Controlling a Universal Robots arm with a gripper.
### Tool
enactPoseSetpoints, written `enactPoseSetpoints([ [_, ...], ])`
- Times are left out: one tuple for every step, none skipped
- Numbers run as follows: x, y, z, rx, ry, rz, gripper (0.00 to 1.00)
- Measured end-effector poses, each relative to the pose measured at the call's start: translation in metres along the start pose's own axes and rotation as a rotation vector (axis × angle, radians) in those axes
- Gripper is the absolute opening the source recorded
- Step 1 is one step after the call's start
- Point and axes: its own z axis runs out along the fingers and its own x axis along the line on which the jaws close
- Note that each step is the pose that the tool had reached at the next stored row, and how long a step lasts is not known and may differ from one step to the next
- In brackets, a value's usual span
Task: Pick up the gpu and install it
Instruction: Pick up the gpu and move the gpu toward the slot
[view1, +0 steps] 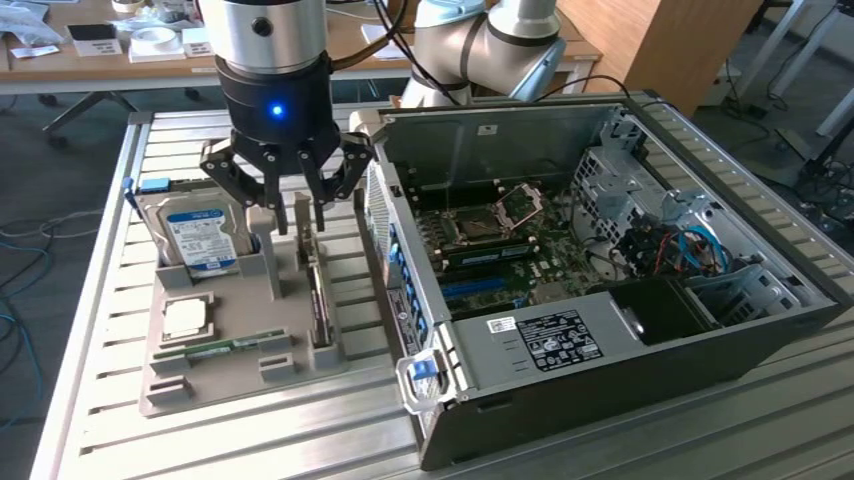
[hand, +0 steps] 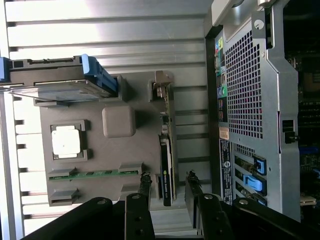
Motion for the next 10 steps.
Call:
enactPoseSetpoints([
  [0.0,0.0,0.0,0.0,0.0,0.0,0.41],
  [0.0,0.0,0.0003,0.0,0.0,0.0,0.41],
  [0.0,0.0,0.0009,-0.0002,-0.0002,0.0,0.41],
  [0.0,0.0,0.0012,0.0,-0.0001,0.0,0.41],
  [0.0,-0.0001,0.0012,0.0,0.0,0.0,0.41],
  [0.0,-0.0001,0.0012,0.0001,0.0001,0.0,0.41],
  [0.0,-0.0001,0.0012,0.0001,0.0,0.0,0.41],
  [0.0,-0.0001,0.0012,0.0001,0.0,0.0,0.41],
  [0.0,-0.0001,0.0013,0.0,0.0,0.0,0.41],
  [0.0,-0.0001,0.0013,0.0001,0.0,0.0,0.41],
])
